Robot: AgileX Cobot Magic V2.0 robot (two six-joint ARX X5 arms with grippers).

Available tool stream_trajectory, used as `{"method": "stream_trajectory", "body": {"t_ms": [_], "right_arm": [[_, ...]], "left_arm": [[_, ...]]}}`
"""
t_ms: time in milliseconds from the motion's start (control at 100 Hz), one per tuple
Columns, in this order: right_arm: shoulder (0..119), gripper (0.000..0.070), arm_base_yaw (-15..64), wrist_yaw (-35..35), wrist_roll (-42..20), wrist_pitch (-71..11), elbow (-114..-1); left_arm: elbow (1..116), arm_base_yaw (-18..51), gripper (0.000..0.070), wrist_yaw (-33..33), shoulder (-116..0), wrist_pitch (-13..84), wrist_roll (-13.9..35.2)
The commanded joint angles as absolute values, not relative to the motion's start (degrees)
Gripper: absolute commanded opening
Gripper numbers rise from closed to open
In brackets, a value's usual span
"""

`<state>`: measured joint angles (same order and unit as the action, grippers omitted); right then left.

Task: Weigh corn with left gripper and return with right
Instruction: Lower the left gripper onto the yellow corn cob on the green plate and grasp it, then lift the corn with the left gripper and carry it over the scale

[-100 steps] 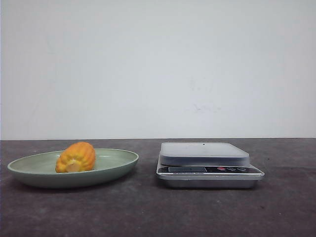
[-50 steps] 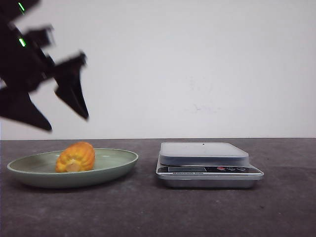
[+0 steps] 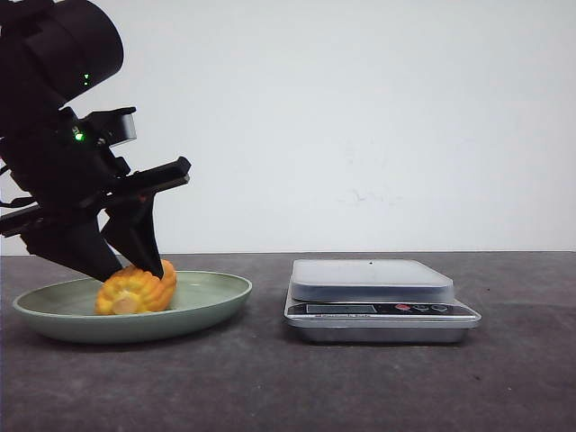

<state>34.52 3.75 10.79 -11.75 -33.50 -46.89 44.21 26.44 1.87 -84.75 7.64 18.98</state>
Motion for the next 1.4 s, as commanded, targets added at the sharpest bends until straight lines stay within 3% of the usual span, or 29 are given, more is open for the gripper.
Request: {"method": "stream_trajectory", "body": {"t_ms": [0,230,440,880,1390], "right_arm": [[34.7,0.0518,3.95,10.94,-10.9,-33.12,-47.75],[34.59,0.0518,3.95,10.94,-10.92,-33.1,-47.72],[34.59,0.0518,3.95,10.96,-10.92,-33.1,-47.72],[34.59,0.0518,3.95,11.94,-10.9,-33.15,-47.75],[34.59,0.0518,3.95,12.01,-10.39,-33.58,-47.72]], "left_arm": [[44.73,26.83,0.0012,1.89,-85.73,7.68,18.92],[49.54,27.53,0.0012,1.96,-80.68,15.07,18.0],[62.26,31.88,0.0013,3.27,-77.8,24.34,18.0],[88.4,44.99,0.0013,2.68,-104.16,25.71,18.7],[91.57,45.6,0.0017,1.67,-116.2,26.37,20.14]]}}
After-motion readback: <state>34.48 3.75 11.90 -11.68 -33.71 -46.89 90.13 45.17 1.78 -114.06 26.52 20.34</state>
